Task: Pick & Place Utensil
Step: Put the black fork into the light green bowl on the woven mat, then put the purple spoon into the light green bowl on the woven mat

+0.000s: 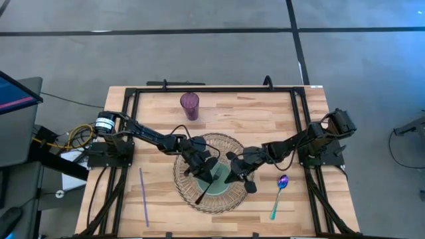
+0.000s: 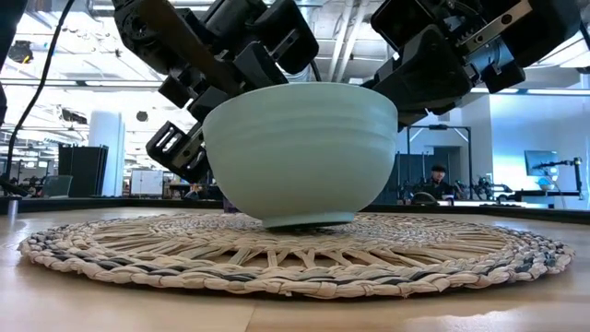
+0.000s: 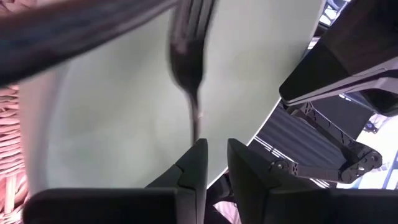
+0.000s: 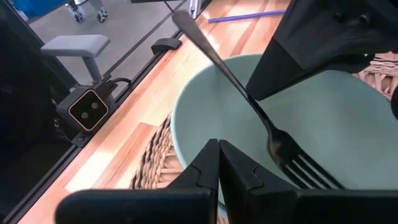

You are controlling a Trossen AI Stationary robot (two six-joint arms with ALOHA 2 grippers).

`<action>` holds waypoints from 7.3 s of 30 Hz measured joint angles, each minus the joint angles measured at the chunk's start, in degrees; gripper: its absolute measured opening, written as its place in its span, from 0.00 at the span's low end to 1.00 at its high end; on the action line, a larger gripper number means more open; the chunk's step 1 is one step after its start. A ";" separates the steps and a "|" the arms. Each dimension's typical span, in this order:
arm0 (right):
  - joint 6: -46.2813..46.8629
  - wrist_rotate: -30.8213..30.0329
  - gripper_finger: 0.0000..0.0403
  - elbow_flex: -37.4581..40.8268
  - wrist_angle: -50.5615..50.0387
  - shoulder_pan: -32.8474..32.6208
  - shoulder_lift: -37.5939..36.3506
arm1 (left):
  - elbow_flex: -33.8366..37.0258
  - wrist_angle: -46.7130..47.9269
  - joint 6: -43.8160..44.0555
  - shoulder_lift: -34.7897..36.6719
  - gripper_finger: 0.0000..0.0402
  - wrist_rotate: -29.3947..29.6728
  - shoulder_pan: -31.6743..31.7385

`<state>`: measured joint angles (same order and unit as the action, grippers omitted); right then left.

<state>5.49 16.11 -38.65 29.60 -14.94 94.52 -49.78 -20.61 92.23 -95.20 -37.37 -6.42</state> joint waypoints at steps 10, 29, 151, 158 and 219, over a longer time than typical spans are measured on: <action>1.03 -1.78 0.00 0.01 -0.04 -0.04 0.00 | 0.00 -0.06 4.45 0.00 0.16 0.05 0.00; 1.03 -1.61 0.00 0.02 -2.41 -0.04 0.00 | 0.01 -3.88 -3.18 5.59 0.16 2.50 -0.02; 98.43 -16.85 0.01 -7.89 -64.53 -24.98 -11.29 | 0.07 7.72 -92.44 30.32 0.16 10.32 17.50; 80.75 -16.38 0.01 -16.81 -64.08 -16.77 -11.23 | 0.08 8.81 -92.42 30.32 0.16 10.32 17.49; 60.09 36.48 0.03 -33.73 -47.19 11.76 18.34 | 3.67 8.59 -92.44 30.32 0.16 10.35 17.51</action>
<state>65.58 52.59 -72.38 -17.59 -3.18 112.86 -46.11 -12.01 -0.21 -64.88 -27.02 11.09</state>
